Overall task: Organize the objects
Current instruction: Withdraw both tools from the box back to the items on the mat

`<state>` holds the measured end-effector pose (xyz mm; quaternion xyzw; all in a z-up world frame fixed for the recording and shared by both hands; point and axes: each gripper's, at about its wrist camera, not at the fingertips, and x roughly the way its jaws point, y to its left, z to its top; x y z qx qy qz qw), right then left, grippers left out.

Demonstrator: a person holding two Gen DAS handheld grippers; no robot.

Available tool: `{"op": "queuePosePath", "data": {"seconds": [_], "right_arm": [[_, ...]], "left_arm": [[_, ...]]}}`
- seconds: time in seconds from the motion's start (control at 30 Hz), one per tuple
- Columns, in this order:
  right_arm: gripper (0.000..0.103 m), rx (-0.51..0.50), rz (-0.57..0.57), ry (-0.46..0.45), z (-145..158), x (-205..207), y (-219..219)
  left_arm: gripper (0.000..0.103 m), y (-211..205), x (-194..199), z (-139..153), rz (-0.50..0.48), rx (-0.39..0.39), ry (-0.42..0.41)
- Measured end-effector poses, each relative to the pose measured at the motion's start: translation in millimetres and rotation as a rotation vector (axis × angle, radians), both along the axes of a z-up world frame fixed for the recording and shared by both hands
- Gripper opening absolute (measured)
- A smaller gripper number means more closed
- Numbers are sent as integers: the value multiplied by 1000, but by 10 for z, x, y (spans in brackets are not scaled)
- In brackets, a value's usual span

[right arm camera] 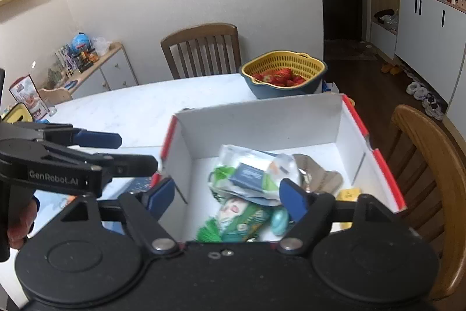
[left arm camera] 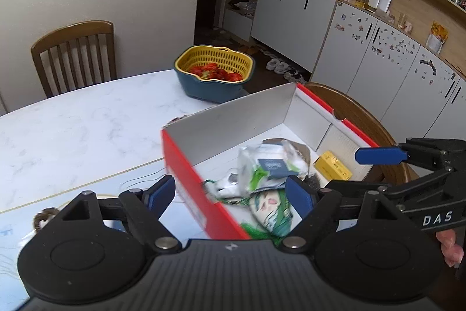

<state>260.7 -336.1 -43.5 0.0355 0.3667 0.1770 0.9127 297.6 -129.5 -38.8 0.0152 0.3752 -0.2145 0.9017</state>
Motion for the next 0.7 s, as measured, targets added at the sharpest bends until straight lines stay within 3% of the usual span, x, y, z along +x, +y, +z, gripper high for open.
{"op": "queuePosePath", "data": {"seconds": [0.23, 0.43, 0.53, 0.7], "right_arm": [[93, 13, -2, -26, 56, -135, 326], [95, 29, 12, -18, 54, -223, 640], [95, 33, 21, -12, 44, -240, 800], [94, 34, 35, -5, 36, -272, 1076]], "left_arm": [[91, 402, -173, 27, 17, -6, -18], [91, 798, -292, 26, 37, -22, -15], [102, 1002, -350, 28, 51, -29, -23], [103, 1342, -432, 5, 63, -35, -40]]}}
